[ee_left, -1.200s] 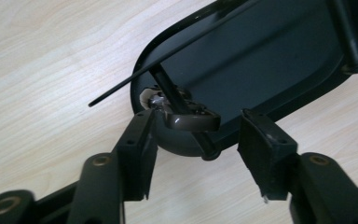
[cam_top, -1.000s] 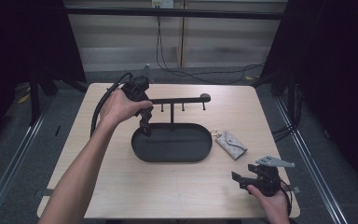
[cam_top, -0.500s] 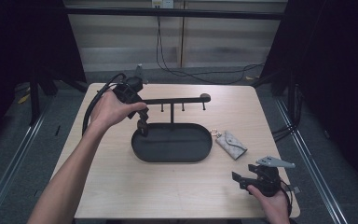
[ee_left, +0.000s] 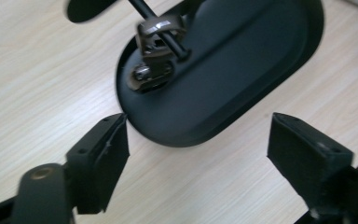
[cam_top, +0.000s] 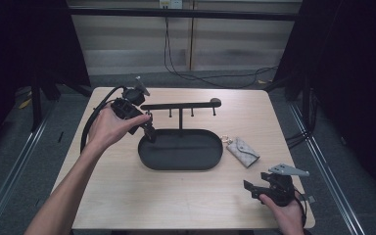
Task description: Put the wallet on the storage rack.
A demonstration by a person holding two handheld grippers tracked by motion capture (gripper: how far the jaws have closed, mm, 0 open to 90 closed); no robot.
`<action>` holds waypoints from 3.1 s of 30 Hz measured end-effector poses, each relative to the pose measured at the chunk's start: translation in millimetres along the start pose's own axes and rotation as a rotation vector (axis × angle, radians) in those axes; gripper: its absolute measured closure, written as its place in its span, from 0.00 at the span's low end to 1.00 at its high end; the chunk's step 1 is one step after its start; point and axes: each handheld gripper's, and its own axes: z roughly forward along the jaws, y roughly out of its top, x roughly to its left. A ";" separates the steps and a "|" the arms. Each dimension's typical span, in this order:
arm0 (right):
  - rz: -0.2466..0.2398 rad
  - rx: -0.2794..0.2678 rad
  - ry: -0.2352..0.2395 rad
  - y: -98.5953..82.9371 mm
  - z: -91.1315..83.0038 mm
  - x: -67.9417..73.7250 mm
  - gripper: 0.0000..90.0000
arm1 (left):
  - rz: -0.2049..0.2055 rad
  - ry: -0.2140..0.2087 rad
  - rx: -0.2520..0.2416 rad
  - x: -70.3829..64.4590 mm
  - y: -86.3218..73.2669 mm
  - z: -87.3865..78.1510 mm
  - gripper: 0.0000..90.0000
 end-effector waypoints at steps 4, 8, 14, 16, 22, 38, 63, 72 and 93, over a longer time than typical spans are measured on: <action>0.010 -0.004 0.001 -0.7 -1.2 -1.3 0.26 | 0.027 -0.013 -0.033 1.6 -9.9 7.5 0.20; 0.007 0.001 0.001 -0.2 -0.1 -1.1 0.26 | 0.038 -0.010 -0.106 4.7 -19.2 8.7 0.20; 0.004 -0.001 0.002 -0.1 0.4 -0.9 0.25 | 0.074 0.015 -0.137 2.4 -34.5 9.7 0.19; 0.009 0.002 0.000 -0.1 0.1 -1.2 0.25 | 0.080 0.008 -0.155 2.7 -40.2 10.7 0.19; 0.011 0.001 -0.001 -0.1 0.8 -1.6 0.25 | 0.092 -0.010 -0.197 3.9 -55.7 14.1 0.20; 0.027 0.003 -0.011 -0.4 3.0 -3.5 0.24 | 0.040 -0.060 -0.404 14.8 -124.9 27.2 0.19; 0.035 0.012 -0.001 3.4 4.6 -6.0 0.19 | 0.002 -0.125 -0.482 8.2 -215.5 54.5 0.27; 0.031 0.030 0.034 17.6 7.6 -6.6 0.16 | -0.046 -0.158 -0.504 13.1 -250.3 68.2 0.27; -0.026 0.100 0.074 70.8 16.3 -16.6 0.18 | -0.005 -0.165 -0.534 14.0 -255.2 71.4 0.19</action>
